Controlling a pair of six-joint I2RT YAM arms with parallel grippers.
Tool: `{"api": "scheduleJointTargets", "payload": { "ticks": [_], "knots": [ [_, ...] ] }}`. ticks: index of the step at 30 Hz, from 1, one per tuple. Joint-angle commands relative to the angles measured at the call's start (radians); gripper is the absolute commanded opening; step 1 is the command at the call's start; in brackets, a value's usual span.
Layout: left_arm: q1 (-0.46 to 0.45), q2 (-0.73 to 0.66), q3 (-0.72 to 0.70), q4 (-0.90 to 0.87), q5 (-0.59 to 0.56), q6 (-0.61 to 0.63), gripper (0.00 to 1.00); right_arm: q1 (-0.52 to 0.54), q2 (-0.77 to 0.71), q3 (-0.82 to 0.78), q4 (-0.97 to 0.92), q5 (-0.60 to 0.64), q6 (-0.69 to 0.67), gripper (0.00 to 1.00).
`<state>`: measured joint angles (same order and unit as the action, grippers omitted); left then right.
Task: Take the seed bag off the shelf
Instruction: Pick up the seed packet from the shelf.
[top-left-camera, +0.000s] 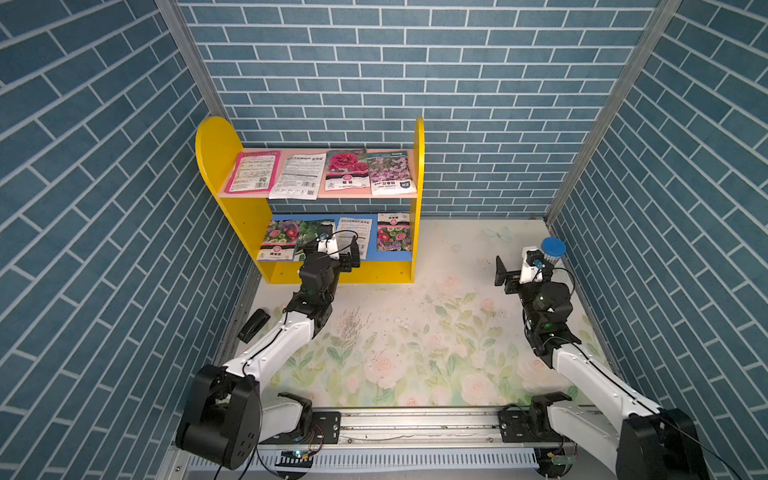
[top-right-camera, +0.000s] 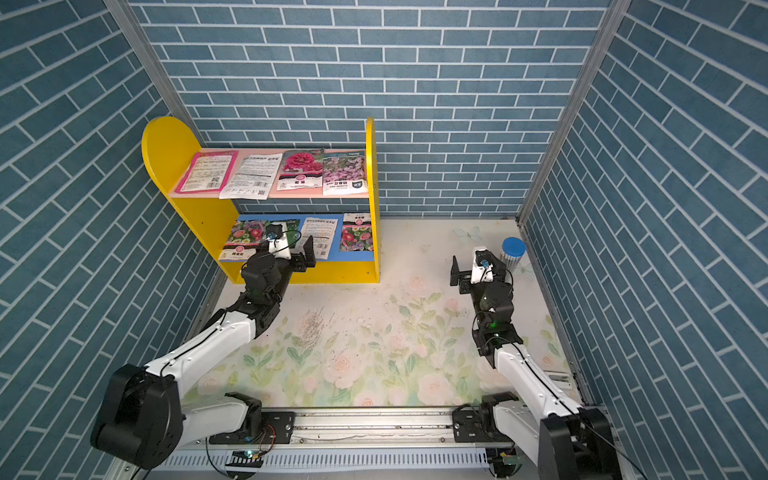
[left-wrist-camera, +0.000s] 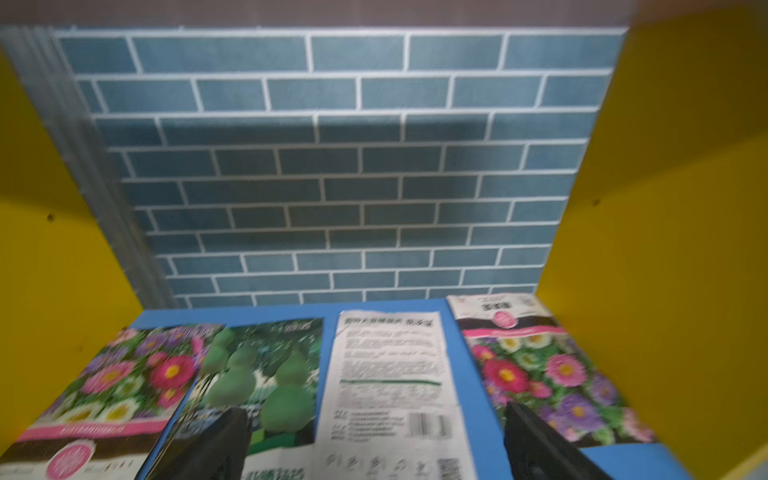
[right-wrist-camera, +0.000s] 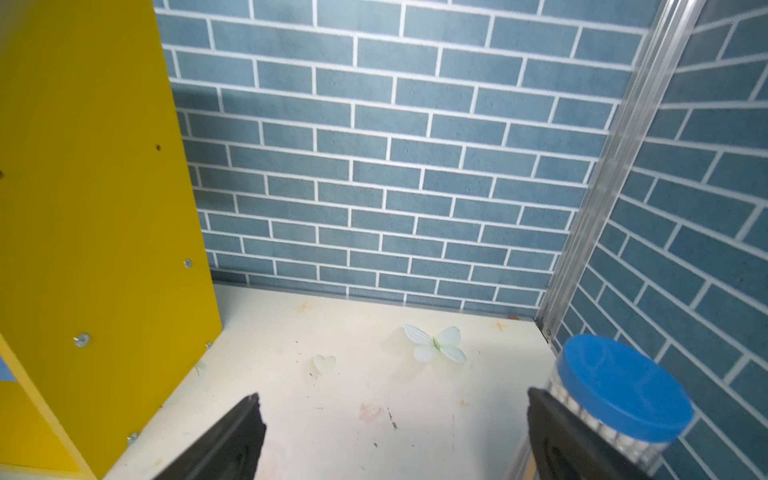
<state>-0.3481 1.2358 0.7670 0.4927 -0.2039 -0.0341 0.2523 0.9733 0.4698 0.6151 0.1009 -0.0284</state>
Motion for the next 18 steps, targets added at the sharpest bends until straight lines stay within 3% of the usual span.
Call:
{"api": "scheduleJointTargets", "payload": {
  "ticks": [1, 8, 18],
  "knots": [
    [-0.064, -0.022, 0.106, -0.198, -0.009, -0.001, 1.0, 0.03, -0.054, 0.088, -0.229, 0.048, 0.071, 1.0],
    [-0.181, -0.006, 0.359, -0.424, 0.016, -0.044, 1.0, 0.064, -0.137, 0.212, -0.391, -0.008, 0.105, 1.0],
    [-0.27, 0.1, 0.704, -0.605, 0.014, -0.11, 1.0, 0.087, -0.164, 0.335, -0.543, -0.054, 0.128, 1.0]
  ]
}}
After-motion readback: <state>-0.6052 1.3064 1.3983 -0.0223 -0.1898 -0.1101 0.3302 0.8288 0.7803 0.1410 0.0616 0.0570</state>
